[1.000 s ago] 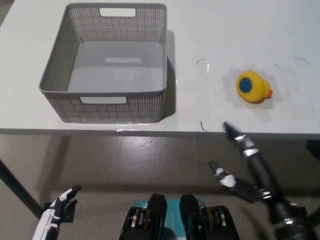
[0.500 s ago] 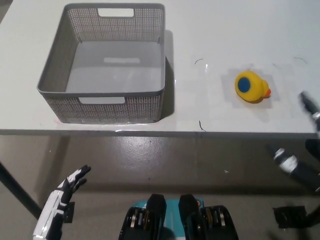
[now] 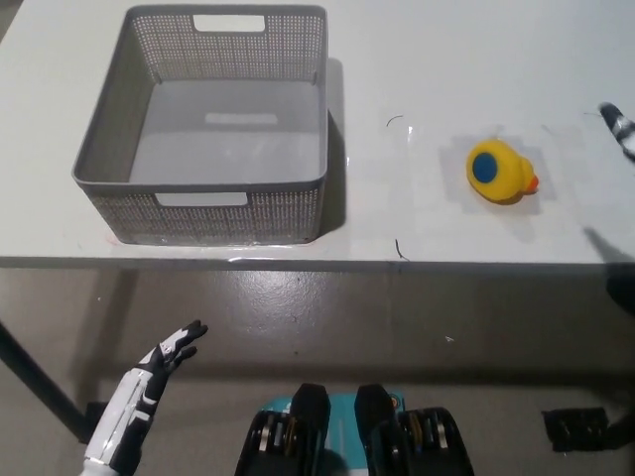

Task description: Use the right hand to pick up a yellow duck toy and place it into a container on the left hand side

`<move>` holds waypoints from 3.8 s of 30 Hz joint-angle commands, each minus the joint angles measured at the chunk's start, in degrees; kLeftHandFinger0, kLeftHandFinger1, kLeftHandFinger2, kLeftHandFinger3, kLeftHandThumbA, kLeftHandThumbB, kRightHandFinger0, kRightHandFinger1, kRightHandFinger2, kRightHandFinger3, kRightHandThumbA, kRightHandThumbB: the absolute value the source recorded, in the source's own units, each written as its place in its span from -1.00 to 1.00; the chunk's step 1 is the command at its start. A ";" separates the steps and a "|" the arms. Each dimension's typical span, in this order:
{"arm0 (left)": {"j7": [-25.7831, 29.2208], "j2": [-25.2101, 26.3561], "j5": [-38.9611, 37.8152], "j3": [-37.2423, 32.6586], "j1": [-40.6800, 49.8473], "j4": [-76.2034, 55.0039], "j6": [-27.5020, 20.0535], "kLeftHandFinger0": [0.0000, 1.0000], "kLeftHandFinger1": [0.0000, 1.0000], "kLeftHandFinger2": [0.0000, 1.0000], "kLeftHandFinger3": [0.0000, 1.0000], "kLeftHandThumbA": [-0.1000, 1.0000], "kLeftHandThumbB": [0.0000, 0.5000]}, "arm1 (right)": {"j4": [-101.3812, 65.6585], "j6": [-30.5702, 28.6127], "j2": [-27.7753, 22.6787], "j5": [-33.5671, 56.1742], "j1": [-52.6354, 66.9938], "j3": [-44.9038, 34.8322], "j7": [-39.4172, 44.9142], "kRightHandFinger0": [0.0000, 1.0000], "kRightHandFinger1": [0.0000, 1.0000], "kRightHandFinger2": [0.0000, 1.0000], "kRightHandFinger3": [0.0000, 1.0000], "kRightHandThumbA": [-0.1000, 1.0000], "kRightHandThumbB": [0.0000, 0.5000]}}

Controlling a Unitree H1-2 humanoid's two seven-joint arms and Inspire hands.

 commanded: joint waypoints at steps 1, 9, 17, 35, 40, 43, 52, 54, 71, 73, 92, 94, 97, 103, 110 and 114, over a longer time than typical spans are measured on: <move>-0.56 0.98 0.38 0.36 0.30 -1.28 -1.00 1.00 1.00 1.00 1.00 1.00 -0.36 | 8.83 0.29 -3.89 -6.29 -10.10 4.31 -0.17 1.00 1.00 1.00 1.00 0.61 0.65; -0.34 1.23 0.33 0.73 1.48 -1.39 -2.22 1.00 1.00 1.00 1.00 1.00 -0.44 | 34.42 -0.72 -5.10 -7.96 -27.20 15.61 7.12 1.00 1.00 1.00 1.00 0.85 1.00; 0.25 0.92 0.73 1.11 1.86 -1.06 -2.50 1.00 1.00 1.00 1.00 1.00 -0.38 | 53.60 -2.28 -2.31 -8.15 -39.26 24.49 15.29 1.00 1.00 1.00 1.00 1.00 0.96; 0.24 1.03 0.76 1.43 1.89 -1.21 -2.01 1.00 1.00 1.00 1.00 1.00 -0.32 | 74.39 -6.60 1.75 -3.89 -47.90 26.98 36.83 1.00 1.00 1.00 1.00 1.00 0.73; 0.05 1.03 0.48 1.57 1.48 -1.04 -1.94 1.00 1.00 1.00 1.00 1.00 -0.29 | 75.50 -5.62 2.25 -3.79 -48.05 27.09 37.64 1.00 1.00 1.00 1.00 1.00 0.80; 0.03 0.99 0.58 1.57 1.39 -1.00 -1.97 1.00 1.00 1.00 1.00 1.00 -0.29 | 75.29 -7.03 2.12 -3.85 -47.75 27.25 38.21 1.00 1.00 1.00 1.00 1.00 0.72; -0.20 0.94 0.05 1.60 0.69 -1.00 -1.81 1.00 1.00 1.00 1.00 1.00 -0.31 | 75.69 -4.81 2.64 -4.62 -47.46 27.62 37.02 1.00 1.00 1.00 1.00 1.00 0.78; -0.13 0.84 0.13 1.58 0.69 -1.20 -1.75 1.00 1.00 1.00 1.00 1.00 -0.26 | 75.91 -5.66 2.67 -5.01 -47.40 28.21 37.59 1.00 1.00 1.00 1.00 1.00 0.73; -0.25 1.13 0.84 1.75 0.58 -0.85 -3.19 1.00 1.00 1.00 1.00 1.00 -0.40 | 77.55 -7.72 2.66 -6.84 -45.17 31.70 36.57 1.00 1.00 1.00 1.00 1.00 0.61; -0.18 1.18 1.00 1.82 0.58 -0.91 -3.17 1.00 1.00 1.00 1.00 1.00 -0.39 | 78.00 -7.10 3.07 -7.17 -44.75 32.48 36.07 1.00 1.00 1.00 1.00 1.00 0.68; -0.62 1.71 -0.05 2.79 0.55 -0.30 -4.88 1.00 1.00 1.00 1.00 1.00 -0.22 | 79.89 -4.54 7.53 -9.25 -39.78 36.80 33.51 1.00 1.00 1.00 1.00 1.00 0.80; -0.65 1.74 -0.02 2.77 0.56 -0.26 -5.16 1.00 1.00 1.00 1.00 1.00 -0.23 | 79.94 -4.49 7.93 -8.65 -39.55 36.37 33.39 1.00 1.00 1.00 1.00 1.00 0.78; -0.56 1.56 0.19 2.65 0.43 -0.11 -5.29 1.00 1.00 1.00 1.00 1.00 -0.25 | 79.96 -4.30 8.33 -8.59 -39.25 36.30 32.31 1.00 1.00 1.00 1.00 1.00 0.77; -0.56 1.61 -0.07 2.81 0.27 -0.31 -5.14 1.00 1.00 1.00 1.00 1.00 -0.28 | 79.92 -5.09 9.03 -8.96 -38.93 36.79 31.13 1.00 1.00 1.00 1.00 1.00 0.70; -0.70 1.90 -0.23 2.90 0.09 -0.45 -5.31 1.00 1.00 1.00 1.00 1.00 -0.34 | 79.69 -3.62 9.57 -8.55 -37.81 35.56 21.11 0.16 0.31 0.64 1.00 -0.37 0.15; -0.63 2.10 -0.37 3.18 -0.49 -0.29 -5.42 1.00 1.00 1.00 1.00 1.00 -0.35 | 78.98 -6.22 9.36 -9.04 -36.58 35.03 7.61 0.18 0.40 0.37 0.04 -1.00 -0.43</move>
